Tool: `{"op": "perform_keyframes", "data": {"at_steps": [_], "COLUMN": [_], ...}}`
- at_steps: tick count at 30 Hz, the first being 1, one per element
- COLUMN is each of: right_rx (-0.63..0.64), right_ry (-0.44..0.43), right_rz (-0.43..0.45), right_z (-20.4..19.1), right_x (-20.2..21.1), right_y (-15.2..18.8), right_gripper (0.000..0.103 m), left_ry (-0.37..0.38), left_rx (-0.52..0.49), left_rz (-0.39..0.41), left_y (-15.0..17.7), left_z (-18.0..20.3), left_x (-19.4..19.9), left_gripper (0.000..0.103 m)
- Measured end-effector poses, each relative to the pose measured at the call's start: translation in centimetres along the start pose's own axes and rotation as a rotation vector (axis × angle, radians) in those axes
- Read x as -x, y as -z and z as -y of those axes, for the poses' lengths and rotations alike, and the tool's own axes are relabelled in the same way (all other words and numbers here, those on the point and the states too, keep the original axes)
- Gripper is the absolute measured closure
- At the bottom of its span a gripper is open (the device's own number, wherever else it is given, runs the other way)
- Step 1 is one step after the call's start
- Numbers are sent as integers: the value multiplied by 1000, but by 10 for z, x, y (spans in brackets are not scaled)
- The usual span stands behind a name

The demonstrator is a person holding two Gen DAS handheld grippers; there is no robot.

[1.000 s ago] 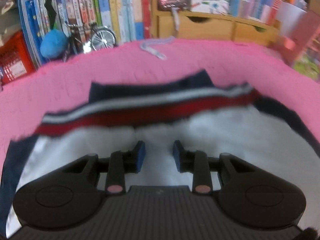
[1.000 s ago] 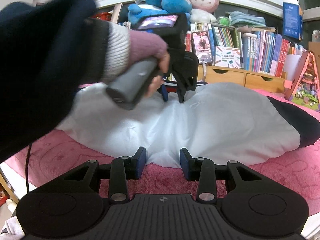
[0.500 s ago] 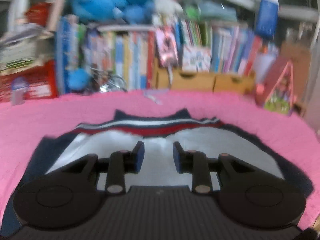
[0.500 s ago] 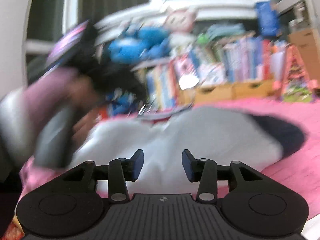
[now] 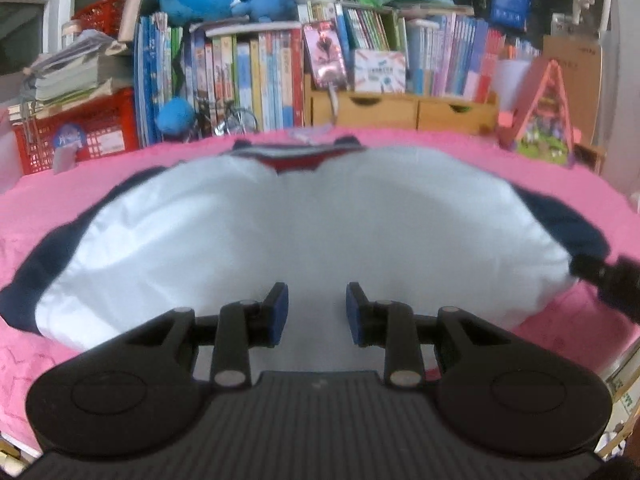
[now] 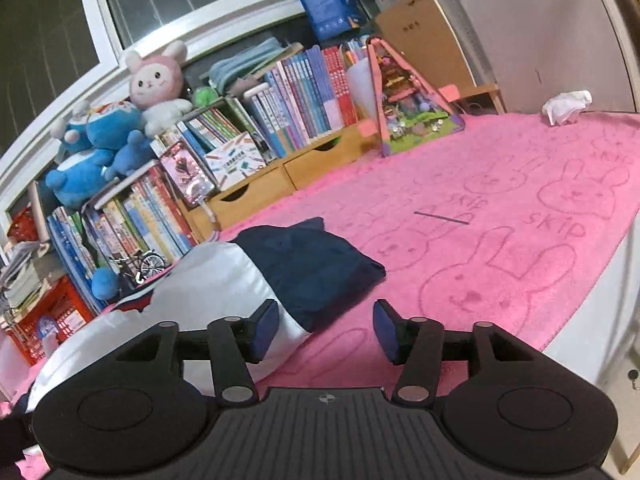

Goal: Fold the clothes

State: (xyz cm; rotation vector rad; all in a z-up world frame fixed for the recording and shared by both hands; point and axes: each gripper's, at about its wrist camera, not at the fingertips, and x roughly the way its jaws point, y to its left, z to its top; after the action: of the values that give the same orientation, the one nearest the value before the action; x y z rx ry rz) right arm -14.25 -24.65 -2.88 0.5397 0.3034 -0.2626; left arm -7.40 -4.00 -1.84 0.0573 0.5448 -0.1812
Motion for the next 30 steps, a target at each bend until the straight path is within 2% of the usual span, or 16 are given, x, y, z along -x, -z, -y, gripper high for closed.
{"op": "perform_keyframes", "data": {"at_steps": [4, 5, 8, 17, 20, 22, 24, 26, 27, 29, 30], "right_rx": [-1, 6, 9, -30, -45, -55, -59, -33, -11, 36, 83], "right_ry": [3, 4, -6, -68, -91, -98, -97, -81, -71, -53, -46], "right_rz": [-13, -12, -23, -64, -87, -100, -115, -117, -113, -103, -82], "right_z": [-1, -3, -7, -10, -13, -13, -14, -19, -24, -33, -43], "right_x": [-6, -6, -12, -48, -61, -65, -68, -69, -68, -66, -63], "right_y": [2, 2, -2, -23, -30, -33, -35, -38, -40, -43, -45], "right_gripper": [46, 45, 43, 40, 38, 39, 48, 63, 67, 83, 85], "left_ry": [32, 39, 22, 5, 79, 88, 42, -9, -28, -60, -57], "left_rx": [41, 34, 23, 3, 101, 169, 232, 305, 358, 450, 501], "left_rz": [8, 10, -19, 2, -10, 30, 83, 124, 126, 128, 136], "left_y": [3, 3, 8, 14, 6, 0, -5, -8, -7, 2, 8], "left_z": [1, 3, 9, 14, -5, -27, -56, -87, -105, -136, -151], "left_x": [5, 5, -3, -6, -3, 3, 11, 17, 17, 19, 20], "left_gripper": [72, 69, 68, 67, 67, 67, 65, 64, 64, 64, 64]}}
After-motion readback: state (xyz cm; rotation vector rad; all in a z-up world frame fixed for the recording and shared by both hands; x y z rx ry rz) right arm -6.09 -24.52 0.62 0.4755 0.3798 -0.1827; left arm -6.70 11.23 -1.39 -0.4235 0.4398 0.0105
